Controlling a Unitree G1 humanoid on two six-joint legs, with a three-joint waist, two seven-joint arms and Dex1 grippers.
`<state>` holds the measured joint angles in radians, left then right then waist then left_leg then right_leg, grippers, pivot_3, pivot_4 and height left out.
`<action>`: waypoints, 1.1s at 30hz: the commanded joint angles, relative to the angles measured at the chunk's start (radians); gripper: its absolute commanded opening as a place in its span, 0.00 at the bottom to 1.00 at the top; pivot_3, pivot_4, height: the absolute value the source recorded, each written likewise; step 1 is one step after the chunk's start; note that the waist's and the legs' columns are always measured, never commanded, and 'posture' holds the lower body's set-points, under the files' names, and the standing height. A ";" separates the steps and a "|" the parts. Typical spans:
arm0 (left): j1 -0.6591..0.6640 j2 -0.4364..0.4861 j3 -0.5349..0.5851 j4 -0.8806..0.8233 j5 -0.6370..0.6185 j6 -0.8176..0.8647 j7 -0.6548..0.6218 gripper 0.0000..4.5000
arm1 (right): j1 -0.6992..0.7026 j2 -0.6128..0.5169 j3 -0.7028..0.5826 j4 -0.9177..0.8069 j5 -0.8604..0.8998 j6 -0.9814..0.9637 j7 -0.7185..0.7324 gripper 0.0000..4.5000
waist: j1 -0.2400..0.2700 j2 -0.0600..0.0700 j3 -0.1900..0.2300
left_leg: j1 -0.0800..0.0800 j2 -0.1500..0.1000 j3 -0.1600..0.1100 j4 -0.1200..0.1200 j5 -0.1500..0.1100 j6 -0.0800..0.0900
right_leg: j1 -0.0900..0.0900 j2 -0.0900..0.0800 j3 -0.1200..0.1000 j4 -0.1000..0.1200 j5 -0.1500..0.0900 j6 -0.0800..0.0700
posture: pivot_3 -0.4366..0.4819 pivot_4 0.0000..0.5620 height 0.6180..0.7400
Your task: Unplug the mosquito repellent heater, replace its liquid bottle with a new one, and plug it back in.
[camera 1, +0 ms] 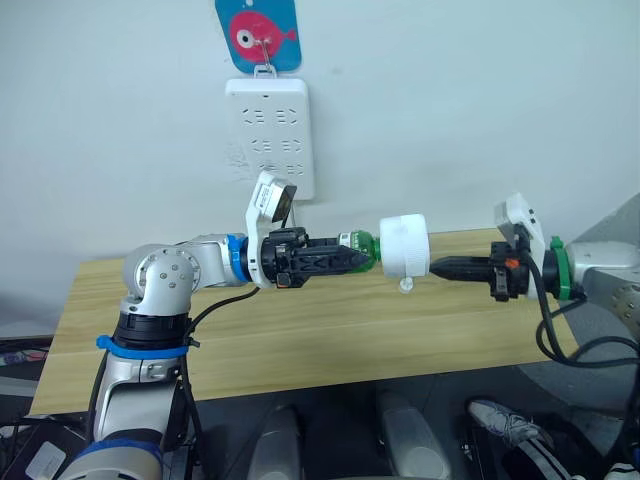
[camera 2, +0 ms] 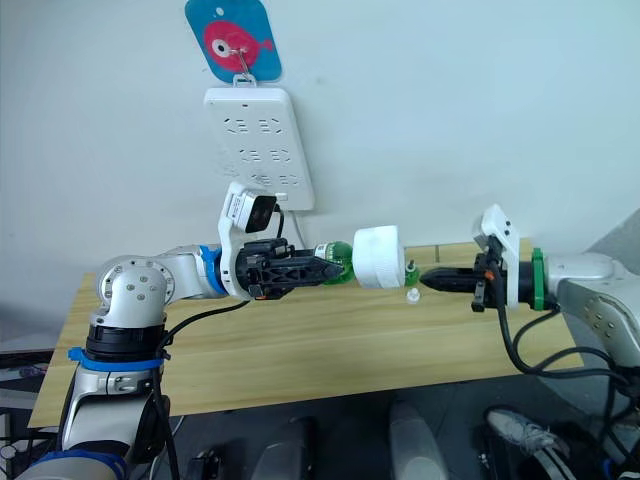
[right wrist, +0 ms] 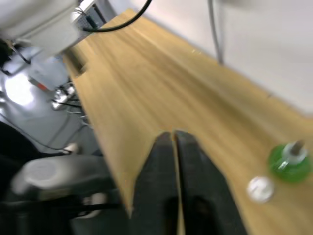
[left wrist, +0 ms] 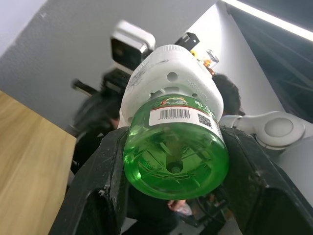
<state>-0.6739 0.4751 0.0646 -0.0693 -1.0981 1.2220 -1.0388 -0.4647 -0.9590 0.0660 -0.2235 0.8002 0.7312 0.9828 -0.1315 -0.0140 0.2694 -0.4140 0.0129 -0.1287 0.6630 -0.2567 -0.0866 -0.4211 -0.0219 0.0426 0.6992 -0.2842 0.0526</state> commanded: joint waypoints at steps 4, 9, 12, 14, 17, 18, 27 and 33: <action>-0.010 0.006 0.010 -0.037 -0.037 0.016 -0.007 0.51 | -0.082 0.075 0.020 -0.032 -0.015 0.006 0.086 0.00 | -0.007 0.000 0.000 | 0.000 0.000 0.000 0.000 0.001 -0.001 | 0.000 0.000 0.000 0.000 0.000 0.000 | 0.26 0.36 0.88; -0.004 -0.012 0.023 -0.024 -0.006 -0.025 0.029 0.51 | -0.082 0.075 -0.032 -0.156 0.126 0.145 0.091 0.00 | -0.006 0.000 0.000 | 0.000 0.000 -0.001 0.000 0.001 -0.001 | 0.000 -0.001 -0.001 0.000 0.000 0.000 | 0.26 0.36 0.88; 0.004 -0.016 0.015 -0.025 0.020 -0.060 0.038 0.51 | -0.090 0.084 -0.078 -0.196 0.226 0.226 0.053 0.00 | -0.006 0.000 0.000 | 0.000 0.000 -0.001 0.000 0.001 -0.001 | 0.000 -0.001 -0.001 0.000 0.000 0.000 | 0.25 0.37 0.88; 0.009 -0.021 0.009 -0.022 0.042 -0.087 0.047 0.51 | -0.106 0.099 -0.109 -0.212 0.301 0.277 0.010 0.00 | -0.006 0.000 0.000 | 0.000 0.000 -0.001 0.000 0.001 -0.001 | 0.000 -0.001 -0.001 0.000 0.000 0.000 | 0.25 0.37 0.88; 0.020 -0.005 -0.028 -0.031 0.092 -0.135 0.017 0.51 | -0.149 0.139 -0.146 -0.206 0.396 0.329 -0.080 0.00 | -0.007 0.000 0.000 | 0.000 0.000 0.000 0.000 0.001 -0.001 | 0.000 -0.001 0.000 0.000 0.000 0.000 | 0.25 0.37 0.88; 0.027 0.006 -0.047 -0.039 0.112 -0.152 -0.003 0.51 | -0.172 0.159 -0.155 -0.191 0.413 0.336 -0.119 0.00 | -0.008 0.000 0.000 | 0.000 0.000 0.000 0.000 0.001 -0.001 | 0.000 -0.001 -0.001 0.000 0.000 0.000 | 0.25 0.37 0.88; 0.043 0.052 -0.100 -0.068 0.143 -0.187 -0.092 0.51 | -0.279 0.237 -0.157 -0.074 0.374 0.354 -0.263 0.00 | -0.007 0.000 0.000 | -0.001 0.000 0.000 0.000 0.001 -0.001 | 0.000 -0.001 -0.001 0.000 0.000 0.000 | 0.25 0.36 0.88; 0.039 0.061 -0.078 -0.075 0.094 -0.140 -0.110 0.51 | -0.263 0.228 -0.176 -0.049 0.350 0.357 -0.252 0.00 | -0.009 0.000 0.000 | -0.001 0.000 0.000 0.000 -0.001 0.001 | 0.000 -0.001 -0.001 0.000 0.000 0.000 | 0.25 0.36 0.88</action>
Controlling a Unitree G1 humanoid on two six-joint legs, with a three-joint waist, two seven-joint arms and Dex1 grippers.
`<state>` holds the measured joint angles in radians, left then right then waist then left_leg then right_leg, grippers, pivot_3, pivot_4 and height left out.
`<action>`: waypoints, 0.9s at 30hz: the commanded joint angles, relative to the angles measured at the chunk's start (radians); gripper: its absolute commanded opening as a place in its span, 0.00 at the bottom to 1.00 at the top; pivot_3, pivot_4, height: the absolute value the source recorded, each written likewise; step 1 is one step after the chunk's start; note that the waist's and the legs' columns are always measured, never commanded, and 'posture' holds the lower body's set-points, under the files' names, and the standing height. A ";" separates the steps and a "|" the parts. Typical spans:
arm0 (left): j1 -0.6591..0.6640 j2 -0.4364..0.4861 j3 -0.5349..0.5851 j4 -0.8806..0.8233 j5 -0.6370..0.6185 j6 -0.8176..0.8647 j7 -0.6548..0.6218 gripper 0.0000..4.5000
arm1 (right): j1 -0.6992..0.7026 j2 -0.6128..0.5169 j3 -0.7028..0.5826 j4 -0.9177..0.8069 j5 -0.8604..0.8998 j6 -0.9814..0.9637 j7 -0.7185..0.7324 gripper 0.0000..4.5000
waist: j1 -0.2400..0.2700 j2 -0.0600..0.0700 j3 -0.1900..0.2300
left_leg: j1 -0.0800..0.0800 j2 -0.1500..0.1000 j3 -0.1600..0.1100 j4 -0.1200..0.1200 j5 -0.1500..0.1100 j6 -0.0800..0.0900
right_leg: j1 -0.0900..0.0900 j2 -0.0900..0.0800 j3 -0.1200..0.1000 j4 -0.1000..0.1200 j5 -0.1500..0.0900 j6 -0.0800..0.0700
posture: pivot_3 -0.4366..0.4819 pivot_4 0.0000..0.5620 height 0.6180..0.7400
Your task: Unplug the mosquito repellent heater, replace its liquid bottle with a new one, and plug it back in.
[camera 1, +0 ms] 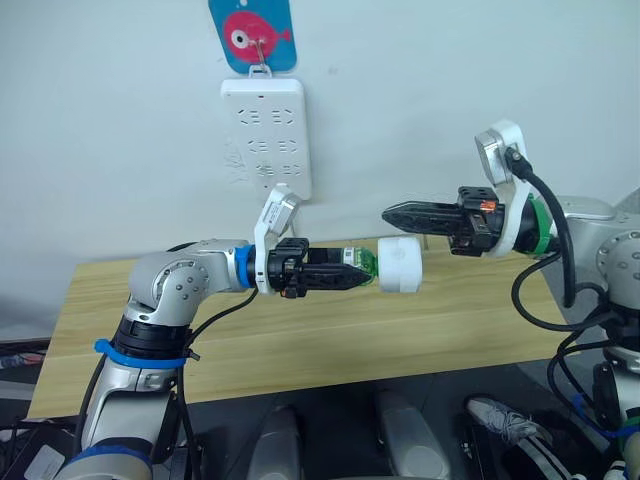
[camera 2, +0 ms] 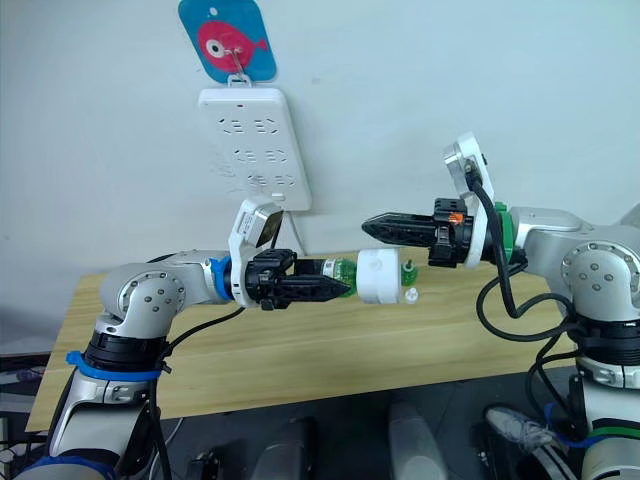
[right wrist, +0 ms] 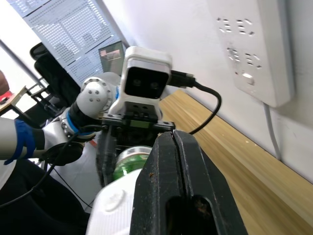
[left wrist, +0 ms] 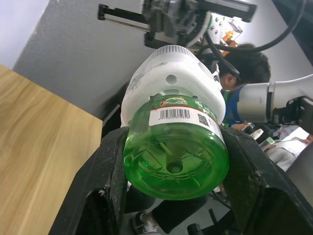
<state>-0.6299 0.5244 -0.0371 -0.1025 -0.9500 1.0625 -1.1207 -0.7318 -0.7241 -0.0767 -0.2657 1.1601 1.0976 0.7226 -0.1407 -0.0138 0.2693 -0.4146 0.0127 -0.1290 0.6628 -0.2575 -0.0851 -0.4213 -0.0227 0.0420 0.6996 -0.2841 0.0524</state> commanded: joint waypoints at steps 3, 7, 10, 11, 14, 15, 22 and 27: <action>-0.006 0.019 0.026 -0.046 -0.071 0.039 -0.039 0.51 | 0.035 -0.010 -0.015 0.003 -0.060 -0.026 0.007 0.00 | 0.000 0.000 0.000 | 0.000 0.000 0.000 0.000 0.000 0.000 | 0.000 0.000 0.000 0.000 0.000 0.000 | 0.25 0.36 0.88; -0.017 0.008 0.048 -0.033 -0.108 0.065 -0.021 0.51 | 0.097 -0.029 0.018 -0.030 -0.105 -0.021 0.044 0.00 | 0.001 0.000 0.000 | 0.000 0.000 0.000 0.000 0.000 0.000 | 0.000 0.000 0.000 0.000 0.000 0.000 | 0.25 0.36 0.88; -0.030 -0.007 0.068 -0.013 -0.124 0.074 0.007 0.51 | 0.132 -0.055 0.025 -0.069 -0.094 0.003 0.081 0.00 | -0.001 0.000 0.000 | 0.000 0.000 0.000 0.000 0.000 0.000 | 0.000 0.000 0.000 0.000 0.000 0.000 | 0.25 0.36 0.88; -0.037 -0.016 0.081 0.001 -0.134 0.080 0.024 0.51 | 0.148 -0.067 0.022 -0.091 -0.076 0.019 0.095 0.00 | 0.000 0.000 0.000 | 0.000 0.000 0.000 0.000 0.000 0.000 | 0.000 0.000 0.000 0.000 0.000 0.000 | 0.25 0.36 0.88; -0.045 -0.029 0.101 0.023 -0.141 0.086 0.058 0.51 | 0.175 -0.084 -0.001 -0.140 -0.007 0.059 0.116 0.00 | 0.001 0.000 0.000 | 0.000 0.000 0.000 0.000 0.000 0.000 | 0.000 0.000 0.000 0.000 0.000 0.000 | 0.25 0.36 0.88; -0.047 -0.036 0.108 0.031 -0.142 0.087 0.070 0.51 | 0.179 -0.086 -0.008 -0.153 0.016 0.069 0.116 0.00 | 0.000 0.000 0.000 | 0.000 0.000 0.000 0.000 0.000 0.001 | 0.000 0.000 0.000 0.000 0.000 0.000 | 0.25 0.36 0.88; -0.046 -0.050 0.105 0.046 -0.104 0.059 0.098 0.51 | 0.170 -0.049 -0.039 -0.186 0.138 0.094 0.030 0.00 | -0.001 0.000 0.000 | 0.000 0.000 0.000 0.000 0.000 0.000 | 0.000 0.000 0.000 0.000 0.000 0.000 | 0.25 0.36 0.88; -0.039 -0.046 0.084 0.039 -0.059 0.019 0.088 0.51 | 0.148 -0.025 -0.049 -0.171 0.197 0.087 -0.046 0.00 | 0.000 0.000 0.000 | 0.000 0.000 0.000 0.000 0.000 0.000 | 0.000 0.000 0.000 0.000 0.000 0.000 | 0.25 0.36 0.88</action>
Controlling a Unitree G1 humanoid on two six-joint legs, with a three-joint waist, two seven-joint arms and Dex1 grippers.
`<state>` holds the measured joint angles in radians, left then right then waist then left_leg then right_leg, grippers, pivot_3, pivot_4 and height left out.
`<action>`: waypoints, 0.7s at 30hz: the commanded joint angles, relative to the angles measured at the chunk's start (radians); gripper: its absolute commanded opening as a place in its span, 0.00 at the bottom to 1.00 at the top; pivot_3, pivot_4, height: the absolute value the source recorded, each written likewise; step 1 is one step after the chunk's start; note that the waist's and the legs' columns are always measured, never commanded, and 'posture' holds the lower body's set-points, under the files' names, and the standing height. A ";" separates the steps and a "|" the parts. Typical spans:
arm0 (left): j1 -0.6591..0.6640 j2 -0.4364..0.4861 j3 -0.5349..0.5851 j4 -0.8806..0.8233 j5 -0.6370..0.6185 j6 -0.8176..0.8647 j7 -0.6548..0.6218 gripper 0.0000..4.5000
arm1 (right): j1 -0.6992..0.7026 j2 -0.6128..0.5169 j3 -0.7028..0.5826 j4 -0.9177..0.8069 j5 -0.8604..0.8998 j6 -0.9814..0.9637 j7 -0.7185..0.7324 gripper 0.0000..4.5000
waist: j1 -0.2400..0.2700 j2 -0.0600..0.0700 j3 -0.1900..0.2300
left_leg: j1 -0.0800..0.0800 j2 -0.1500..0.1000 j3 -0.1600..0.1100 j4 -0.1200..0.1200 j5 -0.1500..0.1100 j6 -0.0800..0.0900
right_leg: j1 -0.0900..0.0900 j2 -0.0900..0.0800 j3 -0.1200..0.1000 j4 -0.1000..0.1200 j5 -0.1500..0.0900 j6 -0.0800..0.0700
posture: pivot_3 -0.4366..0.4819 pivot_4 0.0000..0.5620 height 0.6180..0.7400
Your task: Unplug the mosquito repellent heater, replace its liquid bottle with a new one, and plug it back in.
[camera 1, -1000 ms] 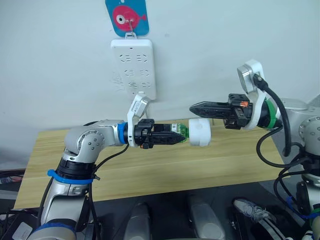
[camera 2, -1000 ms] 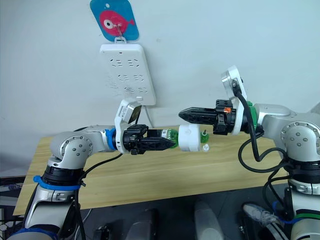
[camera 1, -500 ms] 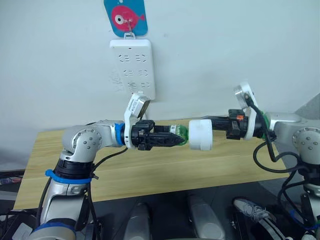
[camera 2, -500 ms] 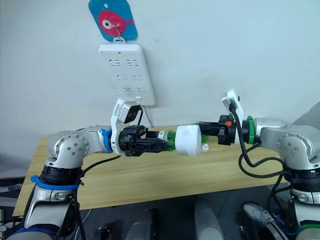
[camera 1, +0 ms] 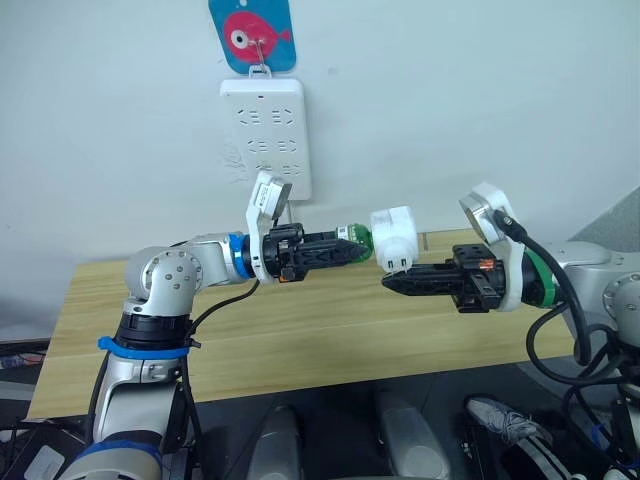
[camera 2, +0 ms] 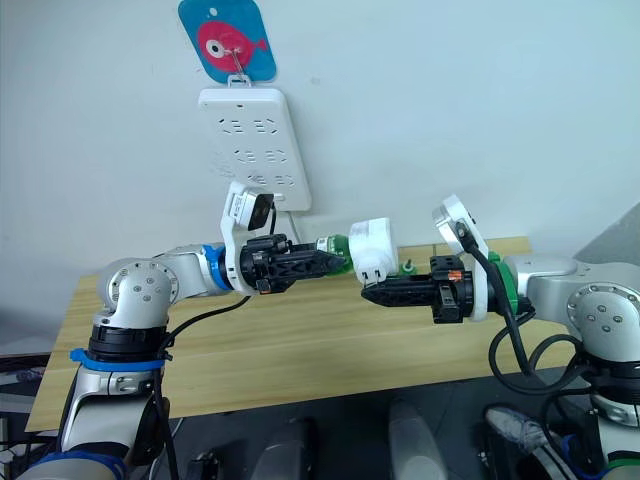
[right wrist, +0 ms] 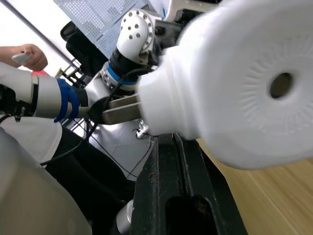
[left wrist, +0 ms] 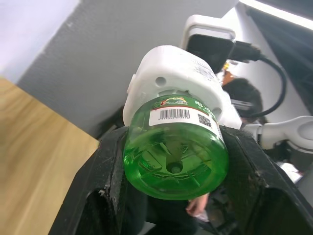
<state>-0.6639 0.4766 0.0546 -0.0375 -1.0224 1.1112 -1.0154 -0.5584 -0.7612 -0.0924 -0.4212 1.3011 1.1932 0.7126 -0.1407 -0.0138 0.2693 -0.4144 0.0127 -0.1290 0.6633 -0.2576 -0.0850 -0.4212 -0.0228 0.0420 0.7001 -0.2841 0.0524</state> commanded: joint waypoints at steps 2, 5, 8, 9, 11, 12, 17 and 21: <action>0.005 0.011 -0.025 -0.042 0.030 -0.043 -0.035 0.51 | -0.038 0.025 -0.039 -0.002 0.082 -0.011 -0.073 0.00 | 0.000 0.000 0.000 | 0.000 0.000 0.000 0.000 0.000 0.000 | 0.000 0.000 0.000 0.000 0.000 0.000 | 0.25 0.36 0.88; 0.016 0.027 -0.058 -0.059 0.069 -0.081 -0.066 0.51 | -0.053 0.026 -0.040 0.012 0.114 -0.005 -0.099 0.00 | 0.000 0.000 0.000 | 0.000 0.000 0.000 0.000 0.000 0.000 | 0.000 0.000 0.000 0.000 0.000 0.000 | 0.25 0.36 0.88; 0.021 0.034 -0.082 -0.068 0.102 -0.119 -0.083 0.51 | -0.068 0.035 -0.041 0.026 0.145 -0.004 -0.133 0.00 | 0.000 0.000 0.000 | 0.000 0.000 0.000 0.000 0.000 0.000 | 0.000 0.000 0.000 0.000 0.000 0.000 | 0.25 0.36 0.88; 0.022 0.036 -0.090 -0.071 0.112 -0.130 -0.089 0.51 | -0.073 0.038 -0.041 0.031 0.154 -0.006 -0.145 0.00 | 0.000 0.000 0.000 | 0.000 0.000 0.000 0.000 0.000 0.000 | 0.000 0.000 0.000 0.000 0.000 0.000 | 0.25 0.36 0.88; 0.023 0.034 -0.097 -0.076 0.123 -0.146 -0.092 0.51 | -0.084 0.049 -0.039 0.041 0.170 -0.009 -0.175 0.00 | -0.001 0.000 0.000 | 0.000 0.000 0.000 0.000 0.000 0.000 | 0.000 0.000 0.000 0.000 0.000 0.000 | 0.25 0.36 0.88; 0.023 0.035 -0.099 -0.077 0.128 -0.152 -0.095 0.51 | -0.088 0.052 -0.038 0.045 0.177 -0.010 -0.186 0.00 | -0.001 0.000 0.000 | 0.000 0.000 0.000 0.000 0.000 0.000 | 0.000 0.000 0.000 0.000 0.000 0.000 | 0.25 0.36 0.88; 0.025 0.038 -0.109 -0.088 0.146 -0.169 -0.106 0.51 | -0.097 0.061 -0.032 0.061 0.222 -0.001 -0.242 0.00 | 0.000 0.000 0.000 | 0.000 0.000 0.000 0.000 0.000 0.000 | 0.000 0.000 0.000 0.000 0.000 0.000 | 0.25 0.36 0.88; 0.014 0.018 -0.086 -0.069 0.137 -0.164 -0.078 0.51 | -0.095 0.026 -0.032 0.033 0.230 0.016 -0.192 0.00 | 0.001 0.000 0.000 | 0.000 0.000 0.000 0.000 0.000 0.000 | 0.000 0.000 0.000 0.000 0.000 0.000 | 0.25 0.36 0.88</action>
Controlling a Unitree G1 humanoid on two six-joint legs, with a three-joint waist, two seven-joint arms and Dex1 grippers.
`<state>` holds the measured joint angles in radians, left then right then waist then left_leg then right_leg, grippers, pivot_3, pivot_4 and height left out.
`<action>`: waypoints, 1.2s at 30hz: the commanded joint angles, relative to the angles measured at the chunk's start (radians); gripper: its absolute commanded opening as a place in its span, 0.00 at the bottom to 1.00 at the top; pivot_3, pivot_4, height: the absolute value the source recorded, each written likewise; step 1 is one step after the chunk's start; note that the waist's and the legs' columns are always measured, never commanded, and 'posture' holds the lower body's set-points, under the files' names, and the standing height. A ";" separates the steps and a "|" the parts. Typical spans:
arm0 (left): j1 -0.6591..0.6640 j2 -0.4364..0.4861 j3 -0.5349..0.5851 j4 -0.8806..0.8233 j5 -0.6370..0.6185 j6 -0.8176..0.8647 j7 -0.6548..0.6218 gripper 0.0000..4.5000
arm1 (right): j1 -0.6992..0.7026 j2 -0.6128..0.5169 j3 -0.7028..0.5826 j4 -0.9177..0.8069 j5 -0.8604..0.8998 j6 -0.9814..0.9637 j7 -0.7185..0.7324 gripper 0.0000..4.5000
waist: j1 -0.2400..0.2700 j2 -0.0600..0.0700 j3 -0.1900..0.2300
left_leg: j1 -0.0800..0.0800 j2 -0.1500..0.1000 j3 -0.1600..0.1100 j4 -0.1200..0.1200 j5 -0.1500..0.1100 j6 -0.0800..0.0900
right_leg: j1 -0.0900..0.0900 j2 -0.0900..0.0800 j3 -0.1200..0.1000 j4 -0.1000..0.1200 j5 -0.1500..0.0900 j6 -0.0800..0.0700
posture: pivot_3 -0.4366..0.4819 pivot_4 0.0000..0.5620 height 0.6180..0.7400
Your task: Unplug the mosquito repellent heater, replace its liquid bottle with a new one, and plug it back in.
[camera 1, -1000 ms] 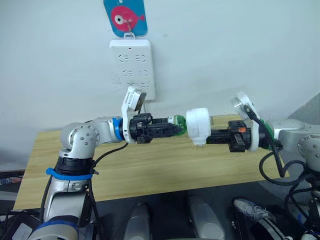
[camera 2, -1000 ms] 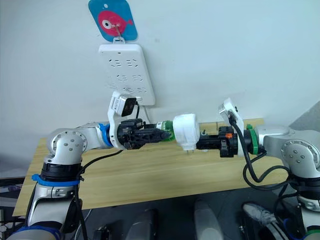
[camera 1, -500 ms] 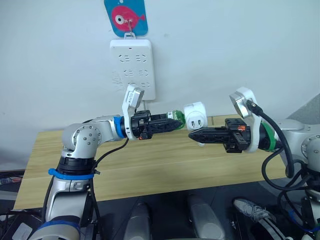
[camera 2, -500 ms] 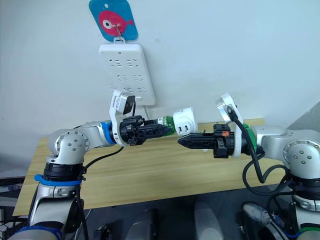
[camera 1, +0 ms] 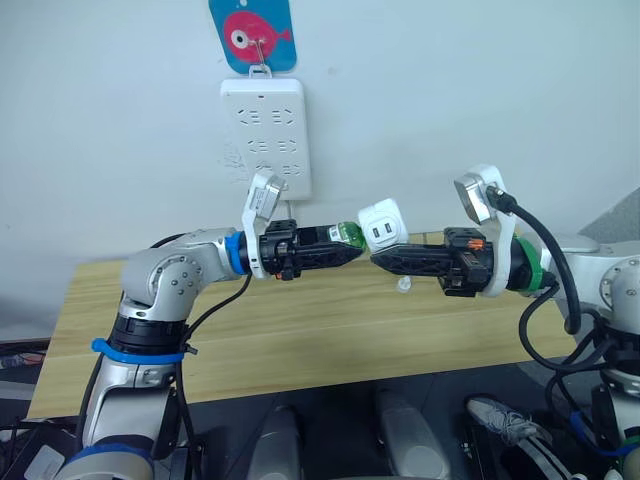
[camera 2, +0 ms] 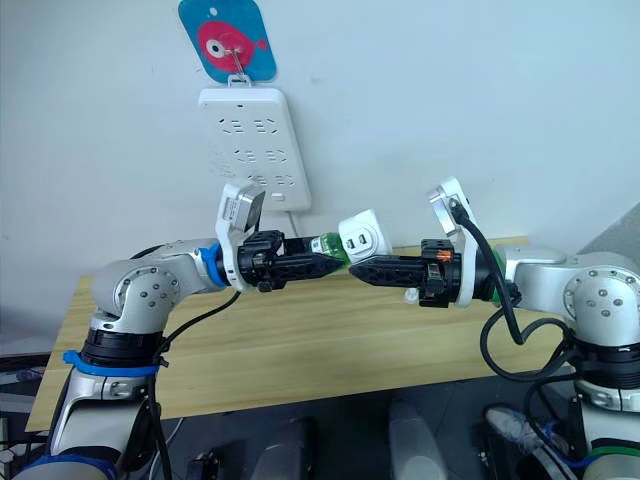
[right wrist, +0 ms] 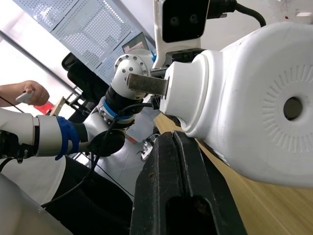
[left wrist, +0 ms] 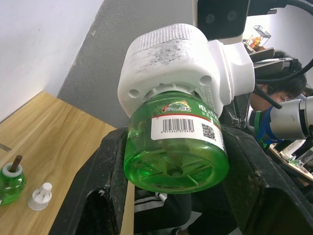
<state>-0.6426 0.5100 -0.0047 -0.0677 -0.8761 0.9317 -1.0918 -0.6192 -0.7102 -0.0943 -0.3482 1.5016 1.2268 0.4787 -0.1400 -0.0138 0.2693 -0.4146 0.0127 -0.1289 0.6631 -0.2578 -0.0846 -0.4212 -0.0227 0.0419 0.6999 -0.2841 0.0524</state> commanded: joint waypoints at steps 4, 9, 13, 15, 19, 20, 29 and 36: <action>-0.013 -0.005 -0.017 -0.038 -0.030 0.048 -0.008 0.51 | -0.007 -0.113 0.003 -0.137 -0.124 -0.057 0.200 0.00 | 0.001 0.000 0.000 | 0.000 0.000 0.000 0.000 0.000 0.000 | 0.000 0.000 0.000 0.000 0.000 0.000 | 0.26 0.36 0.88; -0.024 0.019 0.000 -0.018 -0.056 0.101 -0.018 0.51 | -0.057 -0.131 -0.045 -0.105 -0.133 -0.099 0.242 0.00 | 0.000 0.000 0.000 | 0.000 0.000 0.000 0.000 0.000 0.001 | 0.000 0.001 0.000 0.000 0.000 0.000 | 0.26 0.36 0.88; -0.009 0.061 -0.036 -0.033 -0.033 0.102 -0.071 0.51 | -0.115 -0.109 -0.094 -0.016 -0.038 -0.100 0.149 0.00 | -0.002 0.000 0.000 | 0.000 0.001 0.000 0.000 0.000 0.000 | 0.000 0.001 0.000 0.000 0.000 0.000 | 0.25 0.36 0.88; -0.003 0.084 -0.064 -0.047 -0.016 0.089 -0.107 0.51 | -0.133 -0.091 -0.098 0.016 -0.050 -0.113 0.108 0.00 | -0.002 0.000 0.000 | 0.000 0.000 0.000 0.000 0.000 0.000 | 0.000 0.000 0.000 0.000 0.000 0.000 | 0.24 0.36 0.88; -0.008 0.092 -0.083 -0.054 -0.015 0.089 -0.138 0.51 | -0.127 -0.077 -0.038 0.049 -0.214 -0.153 0.138 0.00 | 0.000 0.000 0.000 | 0.000 0.000 0.000 0.000 0.000 0.000 | 0.000 0.000 0.000 0.000 0.000 0.000 | 0.24 0.36 0.88; -0.010 0.091 -0.082 -0.053 -0.016 0.090 -0.139 0.51 | -0.123 -0.083 -0.020 0.043 -0.241 -0.156 0.167 0.00 | 0.000 0.000 0.000 | 0.000 0.000 0.000 0.000 0.000 0.000 | 0.000 0.000 0.000 0.000 0.000 0.000 | 0.24 0.36 0.88; -0.018 0.104 -0.072 -0.060 -0.025 0.101 -0.158 0.51 | -0.084 -0.089 0.026 -0.020 -0.293 -0.135 0.297 0.00 | 0.000 0.000 0.000 | 0.000 0.000 0.000 0.000 0.000 0.000 | 0.000 0.000 0.000 0.000 0.000 0.000 | 0.26 0.35 0.88; -0.017 0.101 -0.068 -0.063 -0.033 0.103 -0.160 0.51 | -0.069 -0.078 0.032 -0.034 -0.321 -0.133 0.302 0.00 | -0.001 0.000 0.000 | 0.000 0.000 0.000 0.000 0.000 0.000 | 0.000 0.000 0.000 0.000 0.000 0.000 | 0.26 0.34 0.88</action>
<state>-0.6422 0.6083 -0.0974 -0.0895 -0.8823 1.0390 -1.2366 -0.6895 -0.7817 -0.0552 -0.3481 1.1894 1.0999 0.7647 -0.1406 -0.0137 0.2693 -0.4147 0.0129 -0.1292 0.6629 -0.2578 -0.0846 -0.4214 -0.0225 0.0418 0.6997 -0.2841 0.0524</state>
